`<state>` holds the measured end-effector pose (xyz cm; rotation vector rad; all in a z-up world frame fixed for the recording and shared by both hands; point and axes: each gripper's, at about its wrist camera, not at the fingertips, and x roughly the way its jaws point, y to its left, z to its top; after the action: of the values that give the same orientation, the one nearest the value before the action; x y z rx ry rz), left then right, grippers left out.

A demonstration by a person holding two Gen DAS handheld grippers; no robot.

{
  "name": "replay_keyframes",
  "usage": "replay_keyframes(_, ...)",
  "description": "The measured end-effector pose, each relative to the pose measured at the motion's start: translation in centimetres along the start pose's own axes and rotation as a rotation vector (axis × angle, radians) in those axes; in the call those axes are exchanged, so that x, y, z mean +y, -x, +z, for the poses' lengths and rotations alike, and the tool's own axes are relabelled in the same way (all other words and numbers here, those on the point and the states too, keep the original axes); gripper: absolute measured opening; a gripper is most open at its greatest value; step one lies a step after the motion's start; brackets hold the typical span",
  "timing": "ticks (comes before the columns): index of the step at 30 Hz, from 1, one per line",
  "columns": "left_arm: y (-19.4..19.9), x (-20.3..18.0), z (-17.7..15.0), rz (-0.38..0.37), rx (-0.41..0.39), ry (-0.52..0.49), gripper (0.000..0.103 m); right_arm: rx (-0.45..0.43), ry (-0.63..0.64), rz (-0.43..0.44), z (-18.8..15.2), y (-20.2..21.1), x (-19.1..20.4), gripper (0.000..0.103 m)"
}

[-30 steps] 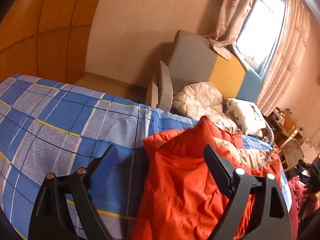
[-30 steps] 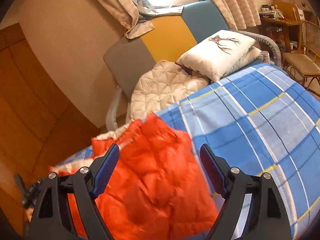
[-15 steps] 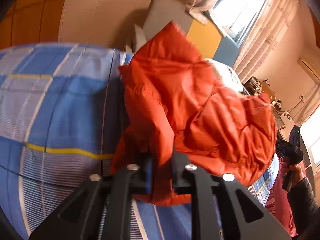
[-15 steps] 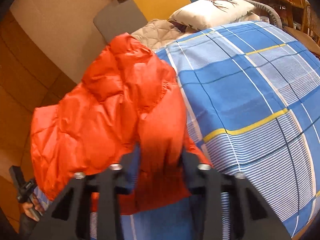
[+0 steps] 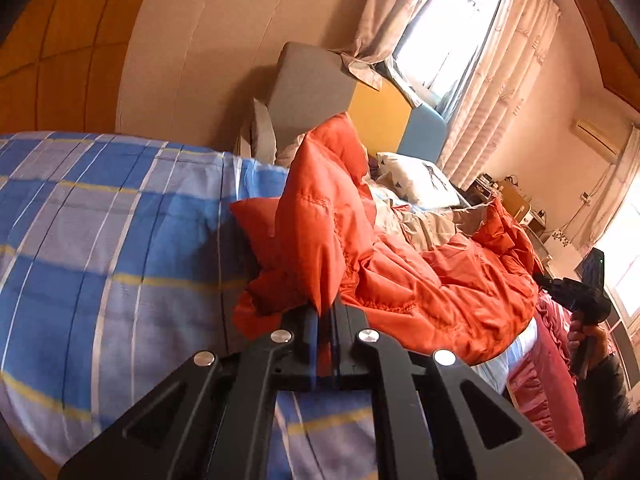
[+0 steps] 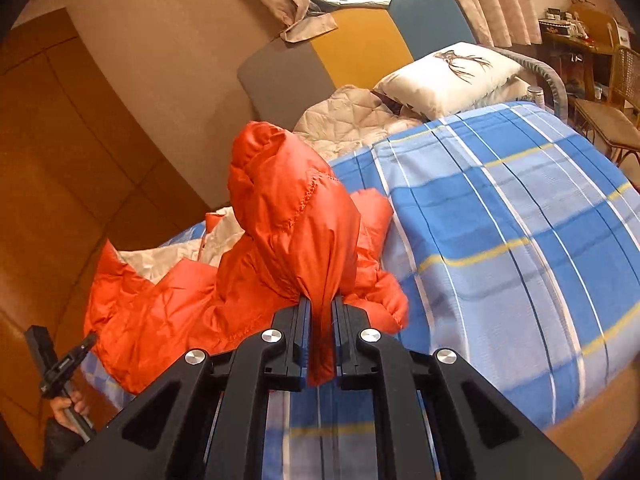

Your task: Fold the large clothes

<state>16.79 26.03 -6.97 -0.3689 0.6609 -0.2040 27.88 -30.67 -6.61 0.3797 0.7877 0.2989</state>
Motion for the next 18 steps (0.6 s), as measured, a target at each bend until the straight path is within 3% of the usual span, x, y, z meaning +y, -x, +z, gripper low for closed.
replay_keyframes(4,1.2,-0.1,-2.8,0.030,0.046,0.002,0.007,0.049,-0.015,-0.035,-3.1,1.6,-1.4,0.008)
replay_keyframes(7,0.9,-0.3,-4.0,0.096,0.067,-0.021,0.023,0.085,-0.005,-0.100,-4.6,1.2,-2.3,0.017)
replay_keyframes(9,1.2,-0.5,-3.5,0.136,0.029,-0.028,0.047,0.070,-0.004,-0.151,-4.5,1.0,-2.5,0.045)
replay_keyframes(11,1.9,-1.0,-2.6,0.138,-0.019,-0.036,0.052,0.011,0.031,-0.229,-3.8,1.6,-1.9,0.062)
replay_keyframes(13,2.6,-1.7,-1.5,0.163,-0.067,-0.059,0.057,-0.035,0.079,-0.242,-2.9,1.9,-0.7,0.063)
replay_keyframes(14,2.7,-2.0,-1.1,0.139,-0.072,-0.070,0.059,-0.052,0.112,-0.242,-2.5,1.9,0.1,0.063)
replay_keyframes(18,0.9,-3.7,-0.3,0.085,-0.037,-0.137,0.059,-0.014,0.242,-0.207,-1.5,-0.8,3.7,0.063)
